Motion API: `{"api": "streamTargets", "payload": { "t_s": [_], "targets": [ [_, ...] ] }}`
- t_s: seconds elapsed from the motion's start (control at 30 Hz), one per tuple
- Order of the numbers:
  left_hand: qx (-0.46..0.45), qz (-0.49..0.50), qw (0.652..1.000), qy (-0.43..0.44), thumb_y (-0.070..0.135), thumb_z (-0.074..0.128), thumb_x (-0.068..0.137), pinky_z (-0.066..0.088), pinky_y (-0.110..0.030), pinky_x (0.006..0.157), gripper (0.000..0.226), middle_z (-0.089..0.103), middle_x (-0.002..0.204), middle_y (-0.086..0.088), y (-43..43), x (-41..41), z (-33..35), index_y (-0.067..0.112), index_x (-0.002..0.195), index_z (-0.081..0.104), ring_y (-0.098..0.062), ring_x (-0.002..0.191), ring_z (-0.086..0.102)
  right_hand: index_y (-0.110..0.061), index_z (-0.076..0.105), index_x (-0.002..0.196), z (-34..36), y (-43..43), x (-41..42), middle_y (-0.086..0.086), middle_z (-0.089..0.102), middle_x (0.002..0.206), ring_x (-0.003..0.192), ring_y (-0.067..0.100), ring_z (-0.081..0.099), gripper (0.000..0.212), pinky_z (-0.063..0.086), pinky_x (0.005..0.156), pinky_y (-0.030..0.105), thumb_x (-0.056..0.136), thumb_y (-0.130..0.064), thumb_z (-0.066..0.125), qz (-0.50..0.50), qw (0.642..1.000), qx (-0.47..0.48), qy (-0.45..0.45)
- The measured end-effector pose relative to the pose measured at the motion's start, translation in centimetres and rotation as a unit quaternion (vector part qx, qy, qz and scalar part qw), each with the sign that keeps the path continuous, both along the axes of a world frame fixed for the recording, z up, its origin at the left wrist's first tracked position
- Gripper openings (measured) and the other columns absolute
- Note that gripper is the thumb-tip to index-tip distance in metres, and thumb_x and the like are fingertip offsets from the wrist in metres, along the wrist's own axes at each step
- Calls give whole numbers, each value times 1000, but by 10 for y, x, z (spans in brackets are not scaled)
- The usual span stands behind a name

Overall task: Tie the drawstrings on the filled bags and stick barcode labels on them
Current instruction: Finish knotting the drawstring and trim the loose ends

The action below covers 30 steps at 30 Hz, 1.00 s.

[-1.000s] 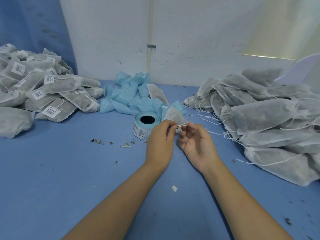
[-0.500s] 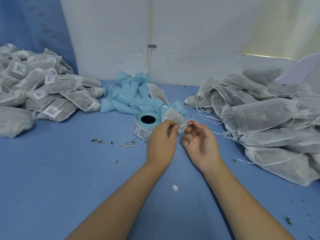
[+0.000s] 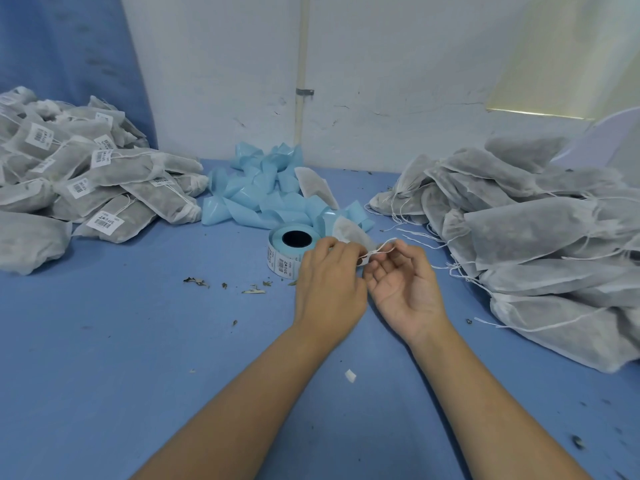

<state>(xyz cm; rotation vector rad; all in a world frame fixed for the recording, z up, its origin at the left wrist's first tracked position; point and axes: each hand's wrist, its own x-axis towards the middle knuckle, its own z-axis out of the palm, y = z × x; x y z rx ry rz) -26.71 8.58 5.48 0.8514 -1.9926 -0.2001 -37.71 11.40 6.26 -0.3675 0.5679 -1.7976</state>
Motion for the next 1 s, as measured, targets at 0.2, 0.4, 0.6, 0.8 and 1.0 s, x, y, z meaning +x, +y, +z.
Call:
{"api": "streamTargets", "payload": {
  "t_s": [0.2,0.4,0.6,0.8,1.0],
  "targets": [
    [-31,-6,998,-46,-19,55,59,41,-37,72,41,62,88,-17,-7,7,5,-3,95,65,-36,79,57,-11,63,63,3,1,5,0,55,66,59,10,55,10,52,58,20,72,-15,61,33,999,-5,20],
    [-15,6,1000,1,-9,60,80,45,-42,91,30,53,124,-24,-21,11,11,-8,110,63,-38,107,55,-12,63,65,5,3,3,-2,57,64,58,10,58,8,52,57,20,72,-15,60,42,999,-12,12],
    [83,-39,981,170,10,54,92,36,-11,74,14,60,94,10,-25,13,16,19,102,56,-1,81,48,-12,58,74,2,-1,6,1,64,71,60,12,61,7,53,58,21,68,-11,62,15,998,14,57],
    [112,-49,942,313,-2,48,87,38,-8,65,42,57,84,18,-17,9,31,39,88,46,1,70,50,-22,59,68,-1,-4,18,-11,62,74,69,4,57,24,43,67,18,85,-5,61,-136,957,68,246],
    [250,-77,867,424,-3,52,88,47,-17,72,23,63,97,2,-21,4,43,15,101,55,-11,84,58,-19,62,70,0,-5,27,-9,68,73,68,3,63,19,49,60,14,85,-7,63,-166,959,67,218]
  ]
}}
